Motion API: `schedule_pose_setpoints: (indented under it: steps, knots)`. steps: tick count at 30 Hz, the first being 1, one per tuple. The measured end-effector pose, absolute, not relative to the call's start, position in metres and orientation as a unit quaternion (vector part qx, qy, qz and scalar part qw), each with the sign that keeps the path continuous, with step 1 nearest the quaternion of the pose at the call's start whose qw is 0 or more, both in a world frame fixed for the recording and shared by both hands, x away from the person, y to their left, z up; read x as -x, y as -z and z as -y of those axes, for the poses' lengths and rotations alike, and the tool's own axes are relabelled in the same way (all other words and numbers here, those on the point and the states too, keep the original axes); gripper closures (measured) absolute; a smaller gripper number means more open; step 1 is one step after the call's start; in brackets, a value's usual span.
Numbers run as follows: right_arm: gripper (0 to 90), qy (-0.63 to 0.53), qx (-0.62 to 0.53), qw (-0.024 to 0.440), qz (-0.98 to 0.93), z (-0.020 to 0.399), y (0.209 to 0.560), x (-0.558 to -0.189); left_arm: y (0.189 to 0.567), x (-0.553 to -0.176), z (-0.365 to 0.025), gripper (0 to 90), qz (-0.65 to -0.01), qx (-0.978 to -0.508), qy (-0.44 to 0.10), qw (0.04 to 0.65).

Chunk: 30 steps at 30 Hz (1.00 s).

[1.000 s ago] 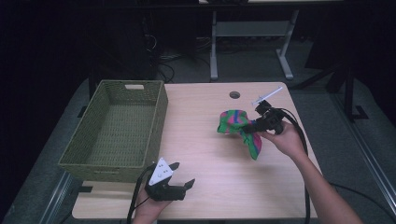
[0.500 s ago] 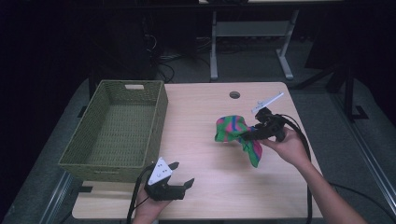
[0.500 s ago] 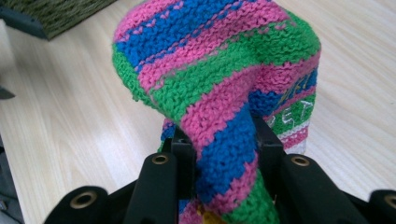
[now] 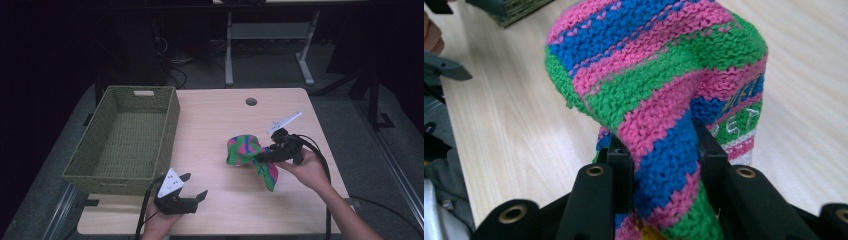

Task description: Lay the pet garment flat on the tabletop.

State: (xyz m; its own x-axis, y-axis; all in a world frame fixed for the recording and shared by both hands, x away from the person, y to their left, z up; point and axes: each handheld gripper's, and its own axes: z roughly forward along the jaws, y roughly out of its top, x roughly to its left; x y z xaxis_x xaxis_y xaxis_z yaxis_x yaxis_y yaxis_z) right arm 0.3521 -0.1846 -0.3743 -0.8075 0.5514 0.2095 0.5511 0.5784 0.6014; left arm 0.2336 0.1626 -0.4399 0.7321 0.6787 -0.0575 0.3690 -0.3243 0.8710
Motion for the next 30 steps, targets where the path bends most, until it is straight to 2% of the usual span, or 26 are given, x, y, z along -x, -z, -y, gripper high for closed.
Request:
schedule_pose_setpoints:
  steps: [20,25,28,29,30]
  knots:
    - [66.0,-0.288,-0.278,-0.047,-0.915,0.136,0.432,-0.335,0.438,-0.233,-0.166,20.5,-0.331,-0.792,-0.16,0.486]
    - [51.6,-0.272,-0.267,-0.071,-0.922,0.125,0.445,-0.332,0.438,-0.232,-0.167,20.5,-0.331,-0.791,-0.16,0.489]
    - [49.1,-0.277,-0.252,-0.057,-0.926,0.121,0.447,-0.327,0.437,-0.232,-0.167,20.5,-0.331,-0.791,-0.161,0.489]
    - [43.5,-0.277,-0.248,-0.053,-0.927,0.119,0.447,-0.324,0.438,-0.232,-0.167,20.5,-0.332,-0.79,-0.16,0.489]
    - [41.8,-0.279,-0.246,-0.053,-0.927,0.119,0.448,-0.323,0.438,-0.232,-0.167,20.5,-0.333,-0.79,-0.161,0.489]
